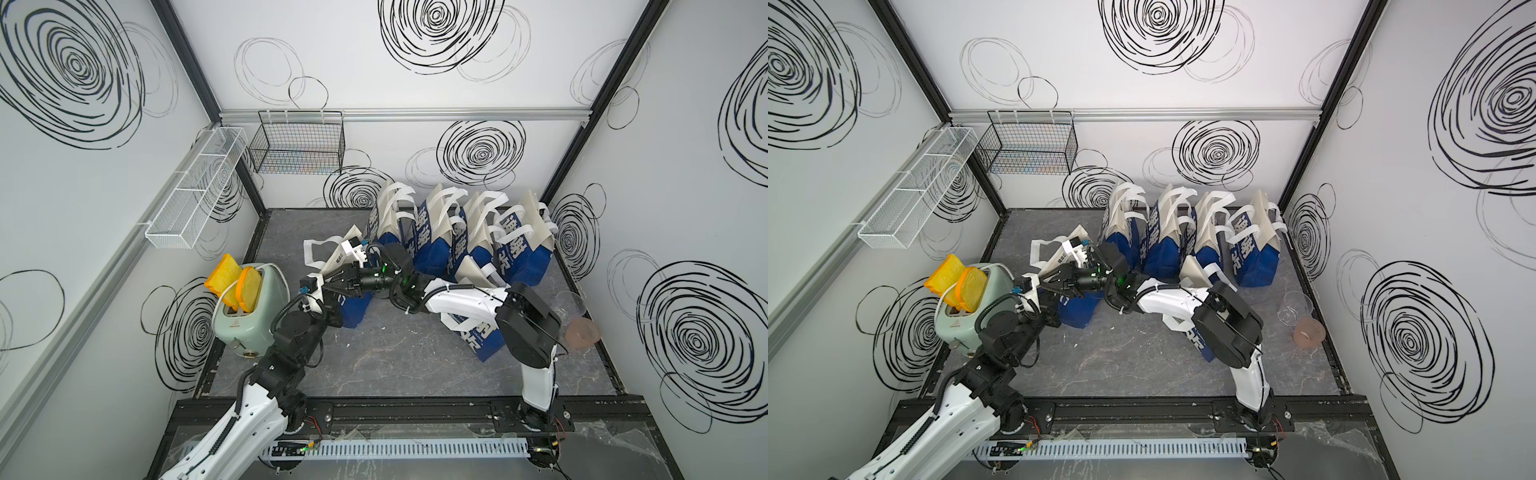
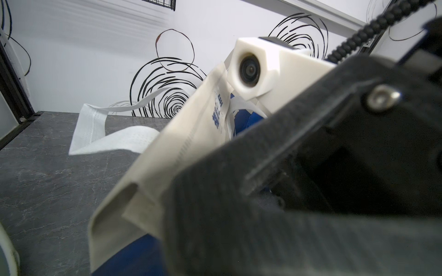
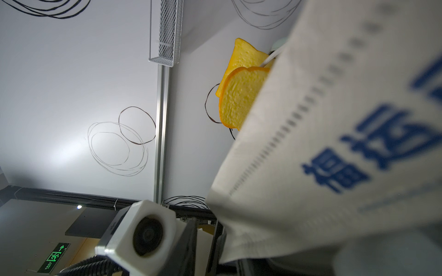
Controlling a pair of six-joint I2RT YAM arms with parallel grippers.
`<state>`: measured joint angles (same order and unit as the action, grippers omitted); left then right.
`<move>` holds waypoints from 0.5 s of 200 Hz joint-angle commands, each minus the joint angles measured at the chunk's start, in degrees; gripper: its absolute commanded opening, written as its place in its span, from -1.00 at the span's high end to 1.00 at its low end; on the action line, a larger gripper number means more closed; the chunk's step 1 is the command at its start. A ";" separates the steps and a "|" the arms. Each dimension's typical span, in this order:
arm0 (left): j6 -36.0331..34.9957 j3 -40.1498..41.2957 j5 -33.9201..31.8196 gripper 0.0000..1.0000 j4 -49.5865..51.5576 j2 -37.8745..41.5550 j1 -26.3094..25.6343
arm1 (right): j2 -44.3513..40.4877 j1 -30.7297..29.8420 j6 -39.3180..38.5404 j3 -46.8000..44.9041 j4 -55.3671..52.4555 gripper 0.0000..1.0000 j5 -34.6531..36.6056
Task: Open the takeout bag
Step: Open the takeout bag at the center of the board.
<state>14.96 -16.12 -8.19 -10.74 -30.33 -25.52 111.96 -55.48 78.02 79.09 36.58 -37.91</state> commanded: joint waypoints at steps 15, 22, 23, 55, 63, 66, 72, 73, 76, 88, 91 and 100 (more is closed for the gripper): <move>-2.02 0.21 1.11 1.00 -2.84 0.26 -0.67 | 1.17 1.10 3.28 1.39 -2.20 0.53 0.43; -2.20 0.30 1.24 1.00 -2.87 0.20 -0.67 | 1.39 1.18 3.28 1.60 -2.47 0.61 0.30; -2.21 0.30 1.24 1.00 -2.87 0.19 -0.67 | 1.40 1.17 3.28 1.64 -2.52 0.62 0.29; -2.91 0.27 1.33 1.00 -3.03 0.27 -0.68 | 1.92 1.34 2.59 2.79 -3.93 0.99 0.27; -2.83 0.30 1.24 1.00 -2.98 0.27 -0.66 | 1.87 1.40 2.29 3.10 -4.53 1.00 0.40; -2.77 0.30 1.24 1.00 -3.06 0.23 -0.72 | 1.86 1.45 2.17 3.23 -4.57 1.00 0.34; -2.62 0.20 1.11 1.00 -2.84 0.27 -0.63 | 1.92 1.52 1.62 3.74 -5.19 1.00 0.14; -2.59 0.21 1.09 1.00 -2.86 0.27 -0.61 | 1.93 1.52 1.48 3.90 -5.33 1.00 0.13; -2.51 0.21 1.00 1.00 -2.82 0.27 -0.59 | 1.88 1.61 1.02 4.26 -6.24 1.00 0.13; -1.65 0.07 0.55 1.00 -2.51 0.05 -0.59 | 1.52 1.82 -1.84 5.83 -9.43 1.00 0.47; -1.34 0.04 0.42 1.00 -2.32 -0.06 -0.59 | 1.40 1.91 -2.73 6.28 -10.37 1.00 0.56; -0.51 -0.18 -0.07 1.00 -1.87 -0.41 -0.59 | 1.08 2.13 -5.21 8.07 -13.30 1.00 0.85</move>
<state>13.76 -16.12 -8.23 -10.85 -30.39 -25.61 112.99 -54.65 76.55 82.48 29.93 -39.16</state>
